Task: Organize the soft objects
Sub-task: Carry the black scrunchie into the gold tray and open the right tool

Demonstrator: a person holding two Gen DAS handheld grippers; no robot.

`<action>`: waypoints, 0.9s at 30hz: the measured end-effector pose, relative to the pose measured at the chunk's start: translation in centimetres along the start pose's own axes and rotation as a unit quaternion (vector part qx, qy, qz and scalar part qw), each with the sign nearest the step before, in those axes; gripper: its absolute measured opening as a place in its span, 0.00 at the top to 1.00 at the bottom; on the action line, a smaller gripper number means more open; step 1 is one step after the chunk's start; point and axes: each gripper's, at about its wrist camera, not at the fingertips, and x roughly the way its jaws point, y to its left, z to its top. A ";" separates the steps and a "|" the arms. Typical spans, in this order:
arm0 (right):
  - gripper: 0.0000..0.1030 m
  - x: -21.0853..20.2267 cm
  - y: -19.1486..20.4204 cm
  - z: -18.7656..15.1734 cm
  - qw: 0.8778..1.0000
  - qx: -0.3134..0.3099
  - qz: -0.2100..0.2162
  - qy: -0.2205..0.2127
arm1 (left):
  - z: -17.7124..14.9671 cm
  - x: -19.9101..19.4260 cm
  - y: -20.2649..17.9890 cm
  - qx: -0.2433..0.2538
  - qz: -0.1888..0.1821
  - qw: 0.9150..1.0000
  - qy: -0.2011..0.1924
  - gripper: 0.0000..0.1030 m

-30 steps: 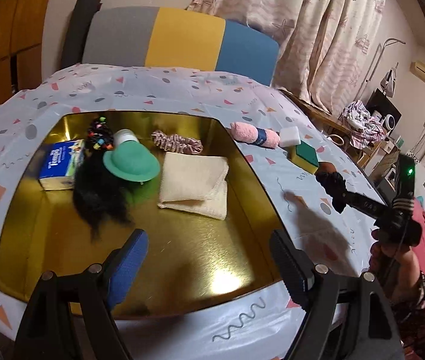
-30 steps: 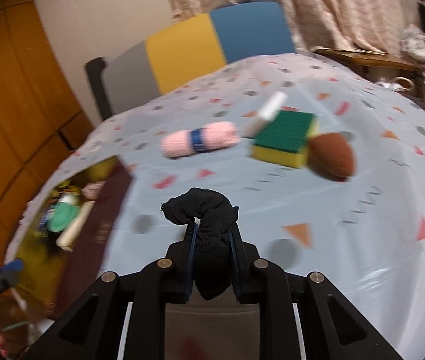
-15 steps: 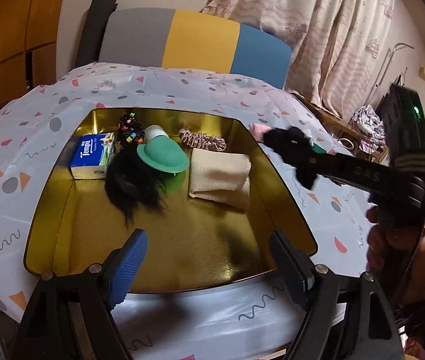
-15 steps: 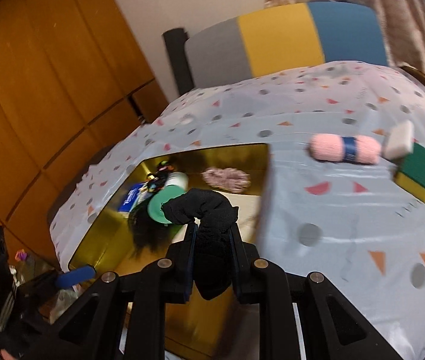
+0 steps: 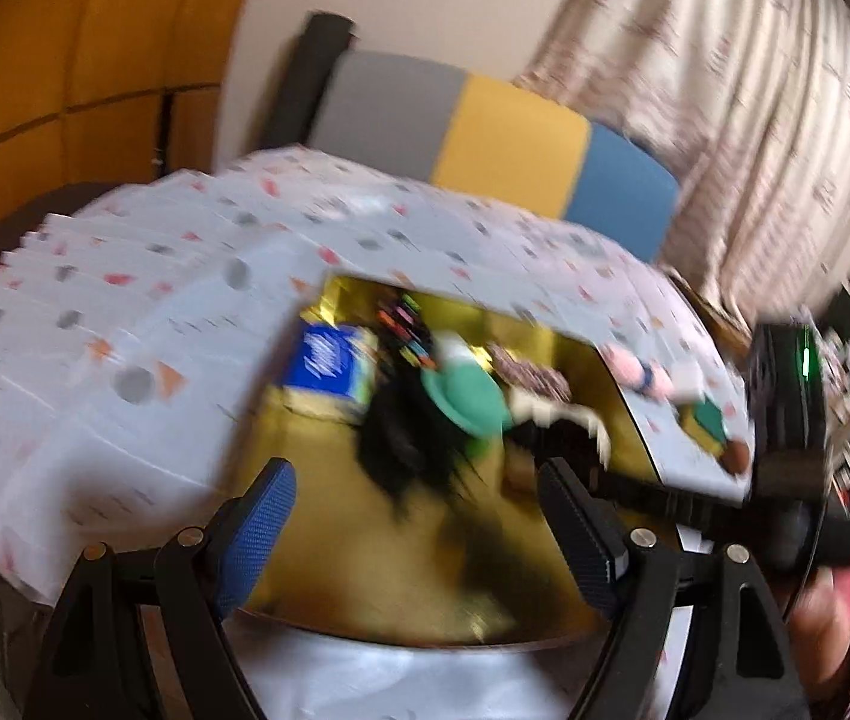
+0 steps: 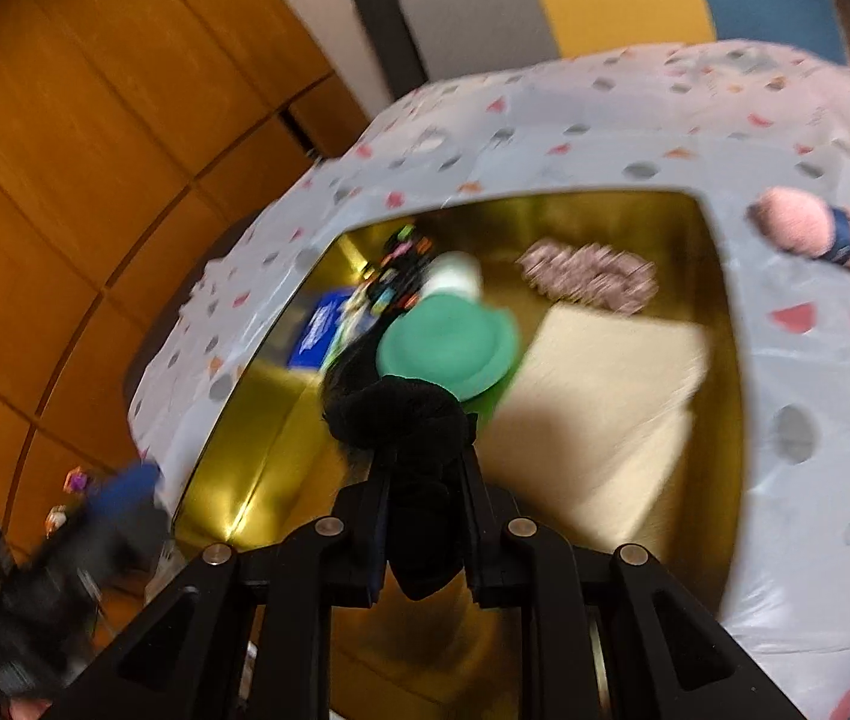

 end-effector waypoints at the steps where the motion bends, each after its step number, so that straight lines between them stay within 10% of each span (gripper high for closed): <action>1: 0.81 0.5 0.5 -0.2 1.000 -0.001 0.006 0.005 | 0.4 -0.4 0.5 -0.008 0.006 1.000 -0.009 0.19; 11: 0.78 6.6 5.5 -0.9 0.998 0.001 0.044 0.034 | 1.8 -2.0 3.9 -0.051 0.034 0.997 -0.041 0.19; 14: 0.62 7.6 6.0 -1.3 0.998 0.009 0.048 0.042 | 1.7 -1.9 4.4 -0.061 0.038 0.997 -0.041 0.19; 18: 0.41 5.6 6.1 -1.7 0.998 0.001 0.055 0.008 | 1.8 -2.1 4.8 -0.070 0.045 0.995 -0.047 0.19; 27: 0.36 -2.0 4.1 -1.7 0.996 -0.037 0.003 -0.080 | 0.9 -1.1 2.7 -0.041 0.025 0.999 -0.019 0.19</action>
